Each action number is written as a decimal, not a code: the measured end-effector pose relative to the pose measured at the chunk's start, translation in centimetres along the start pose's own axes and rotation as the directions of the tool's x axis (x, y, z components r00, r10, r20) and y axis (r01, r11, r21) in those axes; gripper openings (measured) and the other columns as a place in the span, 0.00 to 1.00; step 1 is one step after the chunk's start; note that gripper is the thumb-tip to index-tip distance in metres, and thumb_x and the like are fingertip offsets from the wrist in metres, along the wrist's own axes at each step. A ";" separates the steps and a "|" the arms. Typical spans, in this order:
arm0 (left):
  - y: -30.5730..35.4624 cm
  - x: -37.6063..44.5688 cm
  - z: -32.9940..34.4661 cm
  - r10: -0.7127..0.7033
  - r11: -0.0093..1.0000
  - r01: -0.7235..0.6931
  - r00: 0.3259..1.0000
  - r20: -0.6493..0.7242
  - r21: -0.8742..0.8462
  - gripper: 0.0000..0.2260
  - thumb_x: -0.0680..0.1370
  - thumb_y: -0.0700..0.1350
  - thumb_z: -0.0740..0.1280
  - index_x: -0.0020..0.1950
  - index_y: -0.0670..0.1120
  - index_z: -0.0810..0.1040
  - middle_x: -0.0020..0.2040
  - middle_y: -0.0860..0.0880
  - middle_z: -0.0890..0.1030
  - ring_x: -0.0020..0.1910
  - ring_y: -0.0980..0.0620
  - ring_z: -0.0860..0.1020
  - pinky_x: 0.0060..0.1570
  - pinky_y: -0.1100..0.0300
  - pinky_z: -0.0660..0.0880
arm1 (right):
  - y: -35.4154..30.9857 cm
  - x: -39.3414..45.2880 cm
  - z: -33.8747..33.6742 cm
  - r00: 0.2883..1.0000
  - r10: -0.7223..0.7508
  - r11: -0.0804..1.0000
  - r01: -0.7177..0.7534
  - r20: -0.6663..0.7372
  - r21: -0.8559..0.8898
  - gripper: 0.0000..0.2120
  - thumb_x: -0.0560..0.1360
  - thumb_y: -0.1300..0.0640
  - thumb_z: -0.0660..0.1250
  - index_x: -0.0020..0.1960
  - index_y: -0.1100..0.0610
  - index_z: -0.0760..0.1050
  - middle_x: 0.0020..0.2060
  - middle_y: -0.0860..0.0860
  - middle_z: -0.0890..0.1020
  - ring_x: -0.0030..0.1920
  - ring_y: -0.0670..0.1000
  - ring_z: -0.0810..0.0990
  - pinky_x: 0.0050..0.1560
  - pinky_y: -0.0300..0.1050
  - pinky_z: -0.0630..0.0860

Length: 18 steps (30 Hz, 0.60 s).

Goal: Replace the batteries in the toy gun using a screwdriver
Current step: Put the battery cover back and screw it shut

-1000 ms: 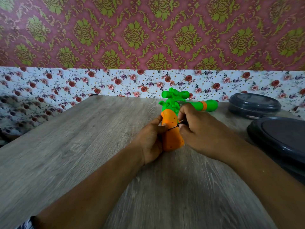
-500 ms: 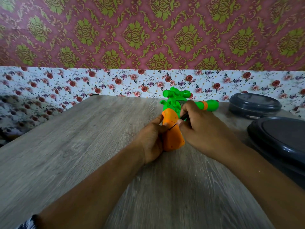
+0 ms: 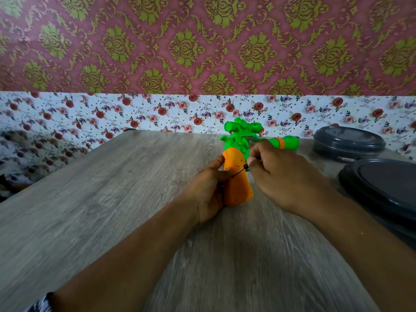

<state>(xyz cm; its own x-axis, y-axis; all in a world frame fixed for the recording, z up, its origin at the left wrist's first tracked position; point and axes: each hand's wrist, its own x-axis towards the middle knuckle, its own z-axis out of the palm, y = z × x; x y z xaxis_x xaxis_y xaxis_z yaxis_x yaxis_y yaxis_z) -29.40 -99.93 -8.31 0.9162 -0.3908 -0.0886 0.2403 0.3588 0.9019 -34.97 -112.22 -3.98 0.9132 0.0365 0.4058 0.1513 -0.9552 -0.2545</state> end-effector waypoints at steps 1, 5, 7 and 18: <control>0.0 0.1 0.0 -0.005 1.000 0.005 1.000 0.004 -0.002 0.25 0.79 0.35 0.57 0.75 0.50 0.62 0.61 0.44 0.76 0.59 0.44 0.74 0.50 0.50 0.74 | 0.0 0.1 0.0 1.000 0.000 0.998 -0.001 0.024 0.067 0.13 0.78 0.48 0.53 0.57 0.54 0.67 0.47 0.54 0.81 0.44 0.59 0.80 0.47 0.52 0.75; -0.1 0.2 -0.2 -0.019 1.000 0.019 1.000 0.004 -0.014 0.25 0.79 0.35 0.57 0.75 0.51 0.61 0.66 0.44 0.74 0.66 0.42 0.72 0.56 0.46 0.74 | -0.2 0.3 0.1 0.999 -0.020 0.966 0.026 -0.028 0.258 0.04 0.77 0.55 0.59 0.48 0.53 0.72 0.43 0.52 0.83 0.37 0.55 0.80 0.44 0.55 0.77; -0.1 0.1 -0.3 -0.012 1.000 0.012 1.000 0.023 -0.016 0.25 0.80 0.35 0.56 0.75 0.51 0.61 0.65 0.45 0.75 0.64 0.43 0.74 0.58 0.44 0.73 | -0.2 0.3 0.1 0.996 -0.037 0.967 0.055 -0.077 0.247 0.04 0.75 0.56 0.62 0.44 0.54 0.75 0.40 0.51 0.84 0.39 0.54 0.80 0.44 0.54 0.78; 0.1 -0.3 0.0 0.028 0.999 -0.029 0.997 0.067 0.019 0.23 0.80 0.35 0.55 0.74 0.49 0.63 0.47 0.52 0.79 0.46 0.51 0.78 0.45 0.54 0.76 | -0.7 -0.4 -0.1 0.994 -0.104 0.981 0.099 -0.023 -0.167 0.18 0.78 0.41 0.49 0.46 0.54 0.68 0.36 0.52 0.76 0.42 0.57 0.78 0.40 0.48 0.72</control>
<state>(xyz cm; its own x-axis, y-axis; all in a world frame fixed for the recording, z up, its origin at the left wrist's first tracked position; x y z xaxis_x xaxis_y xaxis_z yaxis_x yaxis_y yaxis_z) -29.70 -99.78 -8.21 0.8989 -0.4367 -0.0351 0.2073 0.3535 0.9122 -35.53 -111.63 -3.88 0.8838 0.1289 0.4498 0.1755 -0.9825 -0.0632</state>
